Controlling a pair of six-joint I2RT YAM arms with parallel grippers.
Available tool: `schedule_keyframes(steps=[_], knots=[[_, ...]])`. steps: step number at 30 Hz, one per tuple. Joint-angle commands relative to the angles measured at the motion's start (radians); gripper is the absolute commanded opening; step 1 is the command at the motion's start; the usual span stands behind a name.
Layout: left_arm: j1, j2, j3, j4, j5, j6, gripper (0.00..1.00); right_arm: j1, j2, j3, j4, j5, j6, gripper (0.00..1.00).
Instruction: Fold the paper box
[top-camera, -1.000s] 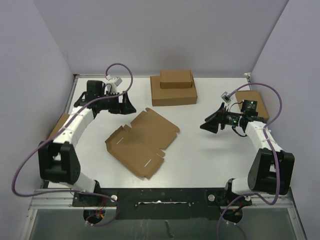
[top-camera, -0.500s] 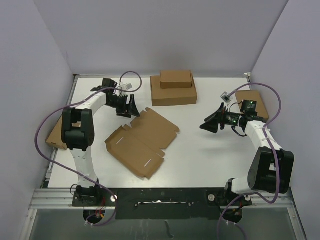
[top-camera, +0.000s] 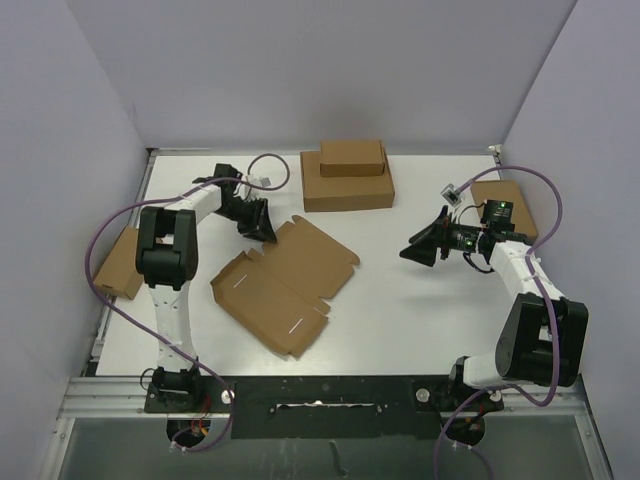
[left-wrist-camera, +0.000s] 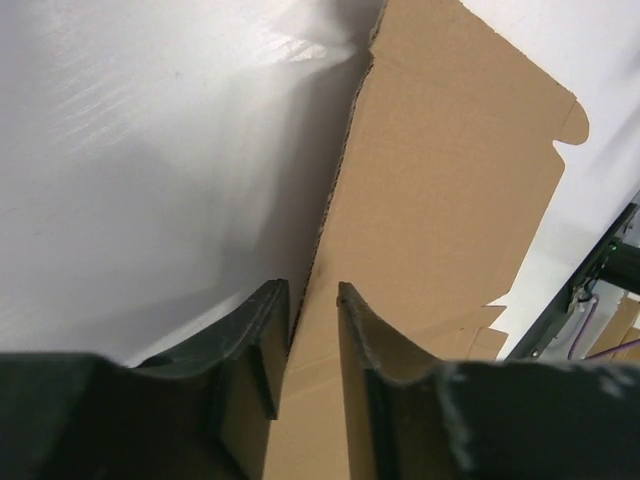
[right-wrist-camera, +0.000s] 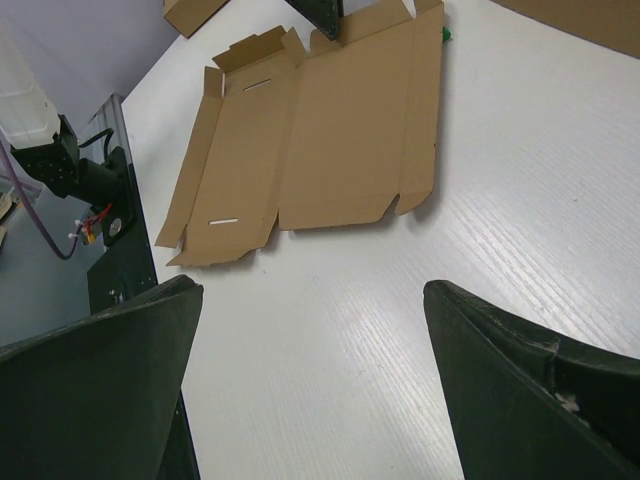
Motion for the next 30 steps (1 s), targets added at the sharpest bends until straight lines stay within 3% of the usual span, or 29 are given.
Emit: schedule_keyframes(steps=[1,7,13,23,30], knots=[[-0.011,0.012,0.035,0.005,0.035,0.026,0.21,0.007,0.001,0.032,0.012,-0.028,-0.019,0.98],[-0.011,-0.005,0.019,0.018,0.055,0.034,0.00,0.006,-0.002,0.033,0.009,-0.025,-0.020,0.98],[-0.013,-0.118,-0.061,0.088,0.064,0.033,0.00,0.005,-0.007,0.035,0.005,-0.029,-0.024,0.98],[-0.053,-0.536,-0.427,0.512,0.091,-0.021,0.00,0.020,-0.007,0.028,0.014,-0.045,-0.019,0.98],[-0.149,-0.711,-0.607,0.749,-0.008,-0.014,0.00,0.021,-0.045,0.051,-0.026,-0.035,-0.055,0.98]])
